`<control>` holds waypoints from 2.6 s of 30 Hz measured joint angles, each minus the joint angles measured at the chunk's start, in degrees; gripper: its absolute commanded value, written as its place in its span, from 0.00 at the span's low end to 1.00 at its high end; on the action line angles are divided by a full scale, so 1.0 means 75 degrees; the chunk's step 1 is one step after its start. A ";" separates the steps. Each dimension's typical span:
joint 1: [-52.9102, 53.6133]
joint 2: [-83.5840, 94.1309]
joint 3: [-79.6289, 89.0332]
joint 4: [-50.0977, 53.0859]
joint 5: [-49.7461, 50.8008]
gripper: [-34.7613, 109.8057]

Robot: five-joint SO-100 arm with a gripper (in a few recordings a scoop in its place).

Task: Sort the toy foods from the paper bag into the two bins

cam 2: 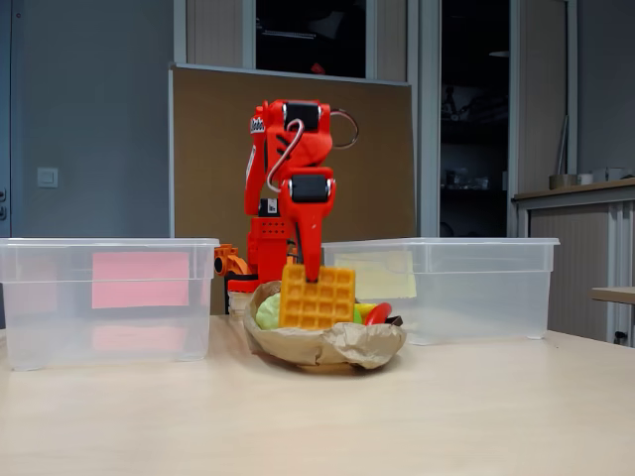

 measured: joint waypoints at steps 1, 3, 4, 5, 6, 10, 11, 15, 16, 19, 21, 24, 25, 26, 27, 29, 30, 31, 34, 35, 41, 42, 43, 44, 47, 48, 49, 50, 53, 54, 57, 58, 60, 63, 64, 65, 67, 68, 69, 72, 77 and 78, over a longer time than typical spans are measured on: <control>-0.0035 -0.0023 -0.0363 0.0293 -0.0094 0.24; -0.0188 -0.0105 -0.1336 0.1078 -0.0258 0.24; -0.0270 -0.0141 -0.1910 0.1559 -0.0270 0.24; -0.0363 -0.0211 -0.2473 0.2039 -0.0246 0.24; -0.0480 -0.0223 -0.3000 0.2520 -0.0164 0.24; -0.1020 0.0316 -0.3434 0.3680 0.0609 0.25; -0.1242 0.0586 -0.3293 0.3820 0.0996 0.25; -0.2309 0.1535 -0.2707 0.4184 0.2367 0.25; -0.2590 0.1734 -0.2531 0.4230 0.2719 0.24; -0.3328 0.2355 -0.1957 0.4277 0.3832 0.25; -0.3867 0.2660 -0.1664 0.4277 0.4687 0.25; -0.4840 0.2977 -0.1184 0.4219 0.6000 0.25; -0.5168 0.3129 -0.0926 0.4137 0.6469 0.25; -0.5449 0.3258 -0.0680 0.4043 0.6914 0.25; -0.5730 0.3422 -0.0375 0.3855 0.7371 0.24; -0.6234 0.3961 0.0586 0.3176 0.8203 0.24; -0.6480 0.4266 0.1148 0.2730 0.8508 0.24; -0.6609 0.4559 0.1770 0.2203 0.8672 0.25; -0.7008 0.5203 0.3668 0.0598 0.9187 0.26; -0.7113 0.5297 0.4172 0.0129 0.9445 0.26; -0.7840 0.5543 0.5777 -0.1195 1.0676 0.27; -0.7887 0.5566 0.5941 -0.1348 1.0852 0.28; -0.7945 0.5613 0.6105 -0.1477 1.1039 0.29; -0.8004 0.5660 0.6270 -0.1652 1.1250 0.30; -0.8203 0.5789 0.6867 -0.2121 1.1625 0.38; -0.8262 0.5824 0.7008 -0.2273 1.1719 0.39; -0.8297 0.5883 0.7172 -0.2414 1.1789 0.40; -0.8367 0.5918 0.7301 -0.2531 1.1895 0.41; -0.8566 0.5977 0.7559 -0.2672 1.2270 0.41; -0.8602 0.5988 0.7629 -0.2742 1.2398 0.41; -0.8707 0.5977 0.7758 -0.2930 1.2691 0.41; -0.8742 0.5988 0.7758 -0.2930 1.2715 0.41; -0.8754 0.6000 0.7746 -0.2813 1.2691 0.41; -0.8543 0.6000 0.7160 -0.2109 1.2070 0.41; -0.8379 0.5965 0.6809 -0.1770 1.1648 0.41; -0.8227 0.5906 0.6387 -0.1406 1.1156 0.40; -0.7805 0.5824 0.5391 -0.0656 0.9984 0.40; -0.7559 0.5719 0.4863 -0.0305 0.9375 0.40; -0.7313 0.5578 0.4324 0.0012 0.8730 0.40; -0.6457 0.5426 0.2977 0.0820 0.6902 0.40; -0.4605 0.5473 0.2531 0.0961 0.4102 0.42; -0.4195 0.5520 0.2602 0.1020 0.3750 0.43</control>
